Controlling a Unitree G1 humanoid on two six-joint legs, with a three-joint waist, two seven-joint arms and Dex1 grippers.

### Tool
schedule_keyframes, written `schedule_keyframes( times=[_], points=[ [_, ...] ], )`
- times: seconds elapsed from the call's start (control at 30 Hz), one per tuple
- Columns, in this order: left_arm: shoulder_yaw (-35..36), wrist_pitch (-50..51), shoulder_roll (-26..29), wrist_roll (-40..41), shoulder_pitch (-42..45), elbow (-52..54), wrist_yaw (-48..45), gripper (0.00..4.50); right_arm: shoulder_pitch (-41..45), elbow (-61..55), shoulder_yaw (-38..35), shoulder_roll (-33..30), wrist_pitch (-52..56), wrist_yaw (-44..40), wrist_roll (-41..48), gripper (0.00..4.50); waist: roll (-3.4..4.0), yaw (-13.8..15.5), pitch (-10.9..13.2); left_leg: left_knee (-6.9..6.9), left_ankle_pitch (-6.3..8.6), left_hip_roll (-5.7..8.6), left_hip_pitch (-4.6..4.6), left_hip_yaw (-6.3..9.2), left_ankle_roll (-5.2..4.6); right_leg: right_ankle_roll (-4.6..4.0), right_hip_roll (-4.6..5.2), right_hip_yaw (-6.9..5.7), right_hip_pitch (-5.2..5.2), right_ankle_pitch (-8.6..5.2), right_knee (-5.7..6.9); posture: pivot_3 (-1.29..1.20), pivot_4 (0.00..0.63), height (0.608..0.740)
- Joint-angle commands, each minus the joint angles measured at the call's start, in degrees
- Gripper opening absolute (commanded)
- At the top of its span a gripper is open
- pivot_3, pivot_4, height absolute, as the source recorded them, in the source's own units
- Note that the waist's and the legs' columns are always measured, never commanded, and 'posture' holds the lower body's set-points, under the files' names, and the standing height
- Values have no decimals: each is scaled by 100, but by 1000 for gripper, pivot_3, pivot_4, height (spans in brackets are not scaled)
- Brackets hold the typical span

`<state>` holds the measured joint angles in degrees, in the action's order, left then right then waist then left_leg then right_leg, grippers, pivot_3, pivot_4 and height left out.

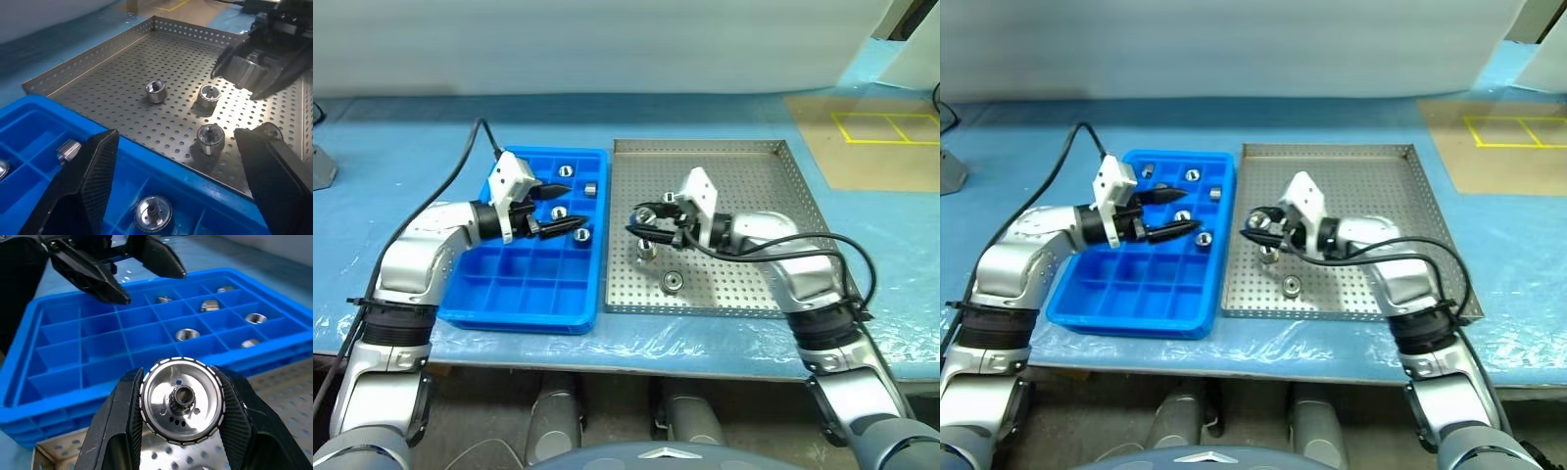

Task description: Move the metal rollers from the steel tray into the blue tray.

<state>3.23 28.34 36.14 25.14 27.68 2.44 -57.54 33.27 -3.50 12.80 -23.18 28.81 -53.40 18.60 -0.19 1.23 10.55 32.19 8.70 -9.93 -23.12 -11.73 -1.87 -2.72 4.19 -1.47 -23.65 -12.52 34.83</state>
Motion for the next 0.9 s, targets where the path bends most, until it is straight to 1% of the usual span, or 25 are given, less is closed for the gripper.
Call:
schedule_keyframes(
  times=[0.03, 0.17, 0.27, 0.37, 0.43, 0.5, 0.67, 0.8, 0.87, 0.9],
  points=[
    [360, 148, 213, 171, -234, 514, 166, 3997, 217, 12, 343, 317, -95, -325, 112, 1650, 0, 27, 0, -1, 0, 0, -4, 0, 1, 0, 0, -1, -7, 0, 3, -25, 150, 740],
    [563, 381, 348, 304, -690, 1003, 361, 3997, 340, 414, 432, 677, 115, -477, 241, 1650, -1, 147, 0, -3, -1, -1, -9, 1, 2, 0, 0, -2, -13, 0, 3, 43, 150, 740],
    [705, 625, 392, 478, -977, 1381, 526, 3997, 297, 535, 574, 726, 157, -602, 154, 1650, -2, 263, 0, -2, -1, 0, -8, 2, 3, 0, 2, -3, -10, 0, 4, 89, 150, 740],
    [719, 860, 404, 634, -1404, 1899, 678, 3997, 156, 413, 657, 809, 571, -685, 370, 1650, -2, 321, 0, -3, -2, 0, -6, 2, 5, 0, 2, -2, -9, 0, 5, 121, 150, 740],
    [746, 953, 391, 710, -1584, 2115, 794, 3997, 102, 451, 732, 886, 741, -638, 361, 1650, -2, 368, 0, -5, -3, -1, -7, 2, 6, 1, 2, -3, -10, 0, 4, 139, 150, 740],
    [798, 1057, 388, 789, -1656, 2237, 918, 3997, 79, 521, 777, 966, 804, -585, 307, 1650, -2, 429, 0, -7, -5, -1, -5, 4, 11, 1, 2, -3, -12, 0, 6, 154, 150, 740],
    [899, 1156, 495, 890, -1730, 2317, 1037, 3997, 31, 432, 874, 1034, 902, -675, 326, 1650, -3, 466, 0, -11, -13, 0, 1, 8, 23, 2, 1, -3, -11, -1, 12, 169, 150, 740],
    [837, 1174, 505, 934, -1707, 2327, 1089, 3997, 16, 490, 1008, 977, 880, -769, 224, 1650, -3, 470, 0, -13, -14, 1, 0, 9, 25, 2, 1, -3, -11, -1, 12, 170, 150, 740],
    [784, 1166, 476, 941, -1715, 2352, 1126, 3997, 14, 537, 1038, 928, 702, -764, 118, 1650, -3, 470, 0, -15, -15, 1, -1, 10, 26, 2, 1, -3, -13, -1, 12, 166, 150, 740],
    [763, 1158, 465, 939, -1721, 2360, 1141, 3997, 6, 547, 1079, 872, 575, -794, 40, 2000, -3, 469, 0, -16, -15, 1, -1, 10, 27, 2, 1, -3, -13, -1, 12, 162, 150, 740]
  ],
)
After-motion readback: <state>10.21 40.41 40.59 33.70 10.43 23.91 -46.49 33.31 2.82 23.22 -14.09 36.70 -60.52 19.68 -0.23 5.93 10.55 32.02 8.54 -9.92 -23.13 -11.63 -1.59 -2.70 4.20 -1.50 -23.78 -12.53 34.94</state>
